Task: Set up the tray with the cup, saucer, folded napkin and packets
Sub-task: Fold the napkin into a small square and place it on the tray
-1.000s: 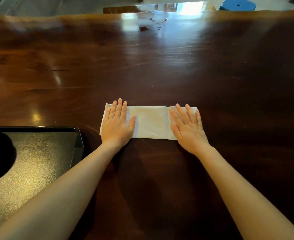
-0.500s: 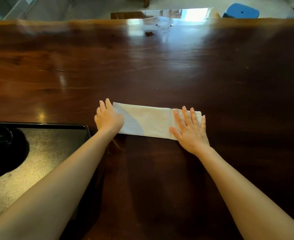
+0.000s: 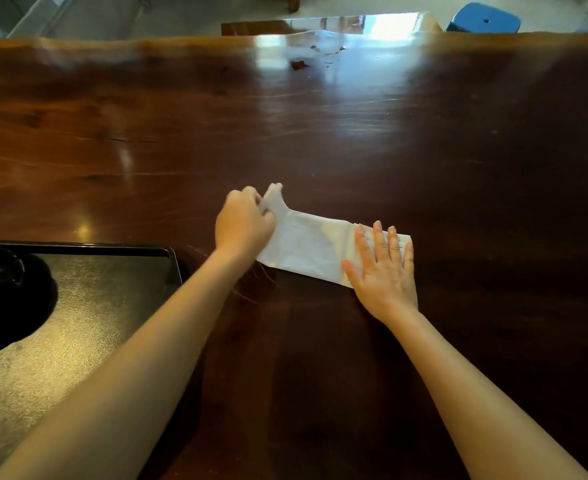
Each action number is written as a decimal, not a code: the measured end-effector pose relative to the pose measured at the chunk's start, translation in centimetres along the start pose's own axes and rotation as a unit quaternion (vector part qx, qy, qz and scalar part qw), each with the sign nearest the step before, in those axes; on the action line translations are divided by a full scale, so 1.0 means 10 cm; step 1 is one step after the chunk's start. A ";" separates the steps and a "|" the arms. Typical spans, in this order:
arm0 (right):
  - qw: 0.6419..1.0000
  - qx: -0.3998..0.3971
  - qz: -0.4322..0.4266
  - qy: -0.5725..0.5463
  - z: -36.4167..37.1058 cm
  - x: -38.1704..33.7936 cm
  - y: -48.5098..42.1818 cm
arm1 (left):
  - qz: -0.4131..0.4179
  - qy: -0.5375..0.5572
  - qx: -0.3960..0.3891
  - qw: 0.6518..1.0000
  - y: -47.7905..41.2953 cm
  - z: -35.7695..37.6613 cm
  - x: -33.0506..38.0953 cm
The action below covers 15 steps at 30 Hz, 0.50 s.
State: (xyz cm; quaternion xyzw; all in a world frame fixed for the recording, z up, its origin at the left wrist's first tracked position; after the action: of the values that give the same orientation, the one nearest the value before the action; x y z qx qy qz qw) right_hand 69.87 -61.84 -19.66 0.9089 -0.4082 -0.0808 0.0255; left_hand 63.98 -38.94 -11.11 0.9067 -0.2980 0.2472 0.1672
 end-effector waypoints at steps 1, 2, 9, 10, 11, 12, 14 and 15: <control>1.000 0.002 -0.004 -0.004 0.00 0.00 0.00 | 0.025 -0.006 0.012 1.000 0.14 0.06 0.08; 1.000 0.005 -0.009 -0.008 0.00 0.00 0.00 | 0.038 -0.004 0.016 0.999 0.28 0.14 0.16; 1.000 -0.004 -0.015 -0.007 0.02 0.03 -0.01 | -0.021 0.017 0.001 1.000 0.72 0.83 0.44; 1.000 -0.006 -0.011 -0.001 0.03 0.03 -0.02 | -0.029 0.017 0.003 0.999 0.74 0.90 0.44; 1.000 -0.007 -0.007 0.002 0.03 0.02 -0.02 | -0.030 0.022 0.002 0.999 0.77 0.97 0.46; 1.000 -0.006 -0.002 0.004 0.03 0.02 -0.02 | -0.025 0.028 -0.001 0.999 0.79 1.03 0.48; 1.000 0.000 0.000 0.013 0.04 0.02 -0.01 | -0.013 0.025 -0.008 1.000 0.83 1.13 0.52; 1.000 0.000 -0.003 0.021 0.05 0.02 0.00 | -0.012 0.025 -0.008 1.000 0.84 1.17 0.54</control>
State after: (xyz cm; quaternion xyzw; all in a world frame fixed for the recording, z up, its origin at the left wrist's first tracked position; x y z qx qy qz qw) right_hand 69.88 -61.99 -20.19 0.9118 -0.4045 -0.0621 0.0342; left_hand 66.64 -53.10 -16.46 0.9023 -0.2847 0.2654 0.1853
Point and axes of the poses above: each hand's wrist, its own y-axis away from the middle knuckle, its own z-axis out of the palm, x = y × z, the point moved 4 cm from there along -y, towards the middle knuckle, and after that the axes turned 12 degrees about -z, right-handed, at the moved point
